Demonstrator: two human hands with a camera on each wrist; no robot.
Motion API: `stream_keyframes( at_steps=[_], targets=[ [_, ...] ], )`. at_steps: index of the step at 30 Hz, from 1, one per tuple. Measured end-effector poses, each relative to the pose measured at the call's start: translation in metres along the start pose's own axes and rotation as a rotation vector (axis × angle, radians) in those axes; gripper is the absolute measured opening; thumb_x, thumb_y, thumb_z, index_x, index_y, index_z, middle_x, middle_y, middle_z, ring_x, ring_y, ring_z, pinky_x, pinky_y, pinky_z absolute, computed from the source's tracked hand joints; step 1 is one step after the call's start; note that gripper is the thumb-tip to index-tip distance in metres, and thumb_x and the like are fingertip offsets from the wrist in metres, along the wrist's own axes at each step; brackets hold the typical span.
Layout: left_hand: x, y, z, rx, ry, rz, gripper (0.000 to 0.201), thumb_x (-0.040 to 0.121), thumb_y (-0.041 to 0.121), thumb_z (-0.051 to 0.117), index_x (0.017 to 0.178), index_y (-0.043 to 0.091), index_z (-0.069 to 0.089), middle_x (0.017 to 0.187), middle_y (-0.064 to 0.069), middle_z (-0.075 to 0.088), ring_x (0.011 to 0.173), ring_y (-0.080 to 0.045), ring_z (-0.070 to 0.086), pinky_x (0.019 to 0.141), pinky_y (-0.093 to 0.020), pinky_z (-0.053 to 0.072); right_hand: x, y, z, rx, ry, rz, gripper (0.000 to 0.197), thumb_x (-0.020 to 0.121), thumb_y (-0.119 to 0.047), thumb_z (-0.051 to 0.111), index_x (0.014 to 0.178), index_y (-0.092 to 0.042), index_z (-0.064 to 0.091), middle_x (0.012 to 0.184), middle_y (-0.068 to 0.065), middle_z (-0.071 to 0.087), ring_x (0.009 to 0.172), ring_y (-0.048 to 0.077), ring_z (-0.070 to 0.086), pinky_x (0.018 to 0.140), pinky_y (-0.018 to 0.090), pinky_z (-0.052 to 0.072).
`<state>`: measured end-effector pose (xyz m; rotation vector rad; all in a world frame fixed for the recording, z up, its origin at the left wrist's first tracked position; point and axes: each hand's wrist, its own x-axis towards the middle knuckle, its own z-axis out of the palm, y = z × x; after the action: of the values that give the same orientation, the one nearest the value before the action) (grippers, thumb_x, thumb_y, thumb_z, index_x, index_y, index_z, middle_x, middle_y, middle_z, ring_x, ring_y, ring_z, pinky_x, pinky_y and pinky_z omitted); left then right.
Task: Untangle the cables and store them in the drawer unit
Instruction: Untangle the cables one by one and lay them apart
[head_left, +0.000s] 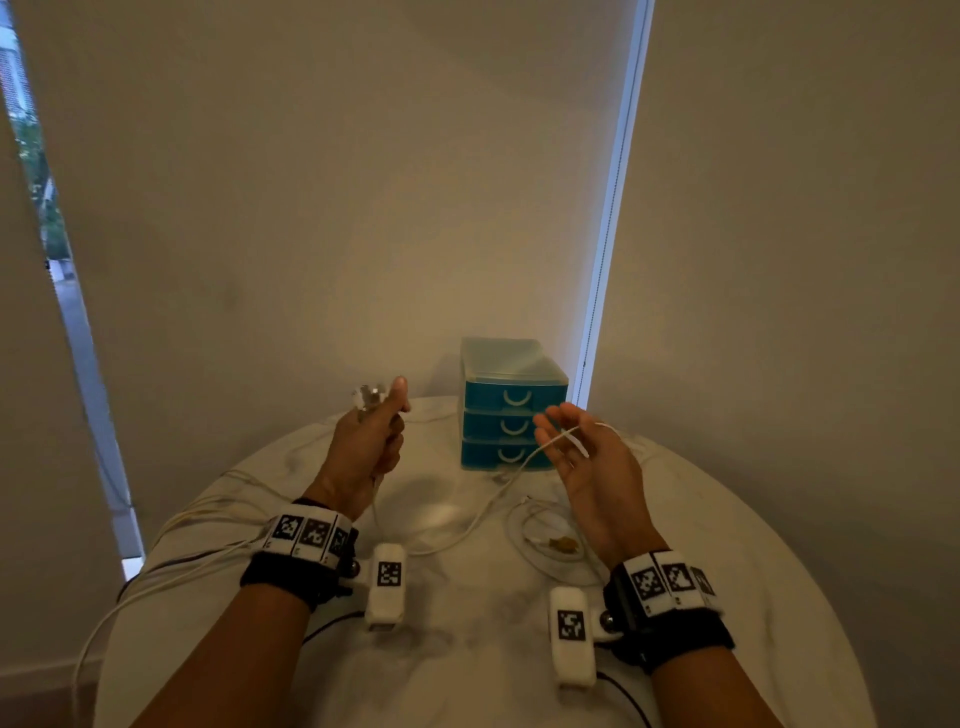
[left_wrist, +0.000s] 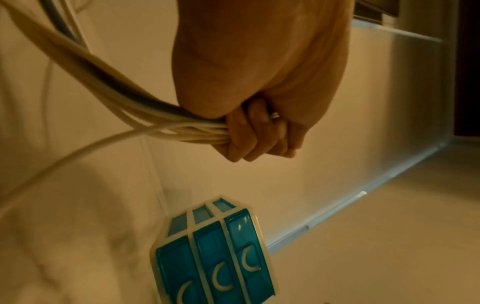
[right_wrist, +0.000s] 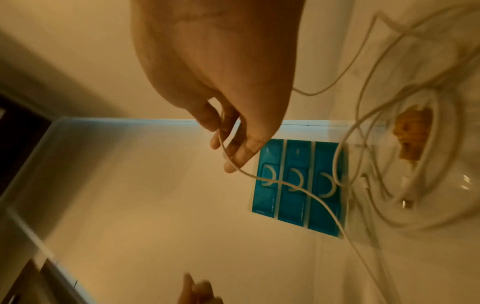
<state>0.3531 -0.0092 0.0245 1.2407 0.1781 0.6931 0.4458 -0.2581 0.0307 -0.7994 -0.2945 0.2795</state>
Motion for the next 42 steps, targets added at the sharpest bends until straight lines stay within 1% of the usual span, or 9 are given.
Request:
stream_keyframes(
  at_steps=[5,8,18,23,28,32,34,39,42],
  targets=[
    [-0.028,0.008,0.033,0.416,-0.196,0.056,0.03,0.09,0.047,0.08,0.1,0.019,0.08,0.055,0.017,0.059,0.046,0.0,0.051,0.047,-0.012,0.038,-0.009,0.018,0.019,-0.118,-0.024,-0.029,0.028,0.113,-0.018,0.049,0.131,-0.01,0.068,0.134,0.007,0.07,0.125,0.026,0.07,0.108,0.04,0.057],
    [-0.035,0.005,0.044,0.479,-0.325,0.116,0.02,0.092,0.022,0.081,0.111,0.015,0.082,0.086,0.021,0.08,0.081,0.011,0.072,0.068,-0.002,0.049,-0.015,0.028,0.027,-0.128,-0.074,0.029,0.034,0.114,-0.02,0.047,0.141,-0.013,0.065,0.141,0.005,0.066,0.132,0.024,0.066,0.116,0.043,0.05],
    [-0.024,0.0,0.029,0.598,-0.246,0.202,0.015,0.092,0.035,0.081,0.1,0.022,0.083,0.096,0.012,0.082,0.092,0.001,0.075,0.077,-0.009,0.049,-0.013,0.027,0.022,-0.135,-0.07,0.088,0.037,0.105,-0.026,0.063,0.142,-0.018,0.067,0.136,0.003,0.072,0.132,0.02,0.065,0.112,0.038,0.052],
    [-0.035,-0.001,0.043,0.718,-0.401,0.268,0.023,0.093,0.031,0.08,0.115,0.029,0.078,0.072,0.026,0.072,0.067,0.015,0.062,0.066,-0.003,0.042,-0.016,0.031,0.024,-0.133,-0.122,0.136,0.035,0.109,-0.025,0.055,0.14,-0.017,0.069,0.136,-0.001,0.073,0.132,0.017,0.064,0.114,0.039,0.045],
    [-0.026,-0.007,0.035,0.679,-0.253,0.253,0.014,0.093,0.04,0.079,0.097,0.028,0.083,0.093,0.014,0.08,0.089,0.003,0.073,0.077,-0.013,0.05,-0.014,0.038,0.025,-0.129,-0.066,0.209,0.048,0.098,-0.034,0.068,0.142,-0.016,0.064,0.142,0.003,0.068,0.14,0.021,0.055,0.126,0.046,0.032],
    [-0.019,-0.001,0.024,0.529,-0.085,0.241,0.014,0.093,0.038,0.08,0.097,0.026,0.083,0.095,0.009,0.081,0.089,-0.001,0.072,0.086,-0.028,0.053,-0.005,0.016,0.001,0.496,0.081,0.26,0.046,0.105,-0.023,0.063,0.144,-0.003,0.051,0.139,0.026,0.066,0.13,0.036,0.066,0.118,0.045,0.047],
    [-0.015,0.001,0.016,0.525,-0.045,0.219,0.014,0.092,0.04,0.081,0.095,0.026,0.083,0.092,0.009,0.081,0.08,0.003,0.068,0.081,-0.031,0.051,-0.001,0.004,-0.011,0.587,0.105,0.197,0.04,0.11,-0.022,0.054,0.143,-0.001,0.055,0.132,0.023,0.071,0.127,0.032,0.069,0.113,0.041,0.051],
    [-0.012,-0.004,0.009,0.689,-0.092,0.12,0.017,0.092,0.031,0.081,0.109,0.033,0.083,0.097,0.012,0.08,0.084,0.001,0.069,0.085,-0.031,0.052,0.005,-0.001,-0.015,0.194,0.157,0.039,0.028,0.112,-0.021,0.049,0.136,-0.013,0.062,0.089,-0.001,0.08,0.085,0.012,0.073,0.076,0.03,0.054],
    [-0.015,0.003,0.016,0.661,-0.073,0.161,0.028,0.096,0.02,0.075,0.121,0.033,0.079,0.111,0.013,0.077,0.096,-0.002,0.068,0.086,-0.027,0.05,-0.003,0.008,-0.001,-0.382,-0.013,0.129,0.03,0.107,-0.011,0.043,0.128,-0.005,0.063,0.064,-0.007,0.053,0.051,0.008,0.042,0.05,0.024,0.034]
  ],
)
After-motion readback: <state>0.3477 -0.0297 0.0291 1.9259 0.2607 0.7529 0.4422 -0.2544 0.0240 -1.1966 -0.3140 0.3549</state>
